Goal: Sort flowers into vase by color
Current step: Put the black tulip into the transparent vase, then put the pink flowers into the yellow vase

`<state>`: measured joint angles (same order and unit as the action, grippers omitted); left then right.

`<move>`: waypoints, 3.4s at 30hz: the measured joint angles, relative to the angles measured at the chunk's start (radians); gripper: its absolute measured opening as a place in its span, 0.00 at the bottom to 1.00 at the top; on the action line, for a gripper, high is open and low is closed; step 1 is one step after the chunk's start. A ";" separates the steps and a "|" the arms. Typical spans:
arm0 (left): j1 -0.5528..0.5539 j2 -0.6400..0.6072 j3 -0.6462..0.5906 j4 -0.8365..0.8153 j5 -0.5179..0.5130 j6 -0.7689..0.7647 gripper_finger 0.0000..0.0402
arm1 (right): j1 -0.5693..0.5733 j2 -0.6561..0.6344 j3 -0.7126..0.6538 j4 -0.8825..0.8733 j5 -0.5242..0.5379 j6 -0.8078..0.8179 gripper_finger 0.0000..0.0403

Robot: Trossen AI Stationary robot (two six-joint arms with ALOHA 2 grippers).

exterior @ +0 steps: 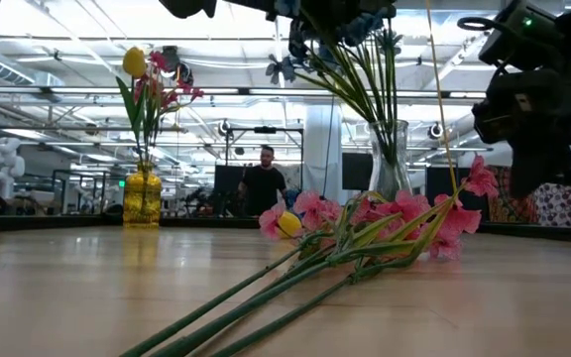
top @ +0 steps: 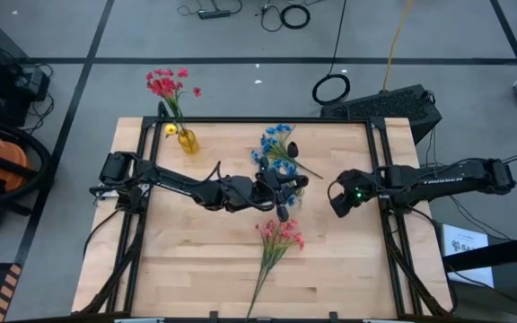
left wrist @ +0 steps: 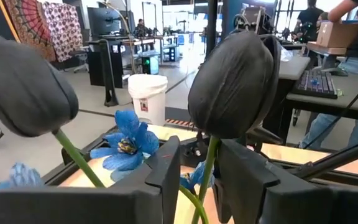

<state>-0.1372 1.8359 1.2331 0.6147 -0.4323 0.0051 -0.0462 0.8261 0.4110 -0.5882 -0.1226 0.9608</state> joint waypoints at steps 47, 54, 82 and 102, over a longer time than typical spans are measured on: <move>0.049 -0.135 0.287 -0.843 0.118 -0.207 0.29 | 0.094 -0.009 0.088 -0.141 0.106 0.085 0.00; 0.048 -0.146 0.361 -0.967 0.117 -0.201 0.29 | 0.094 -0.009 0.088 -0.142 0.106 0.084 0.00; 0.030 -0.807 -0.308 -0.946 0.126 -0.198 0.29 | 0.574 0.389 0.419 -0.187 0.308 0.823 0.00; 0.019 -1.031 -0.529 -0.997 0.357 -0.262 0.29 | 0.637 1.085 1.095 -0.255 0.281 1.126 0.00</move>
<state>-0.1182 0.8051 0.7040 -0.3823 -0.0757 -0.2569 0.5911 1.9107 1.5056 -0.8437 0.1580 2.0870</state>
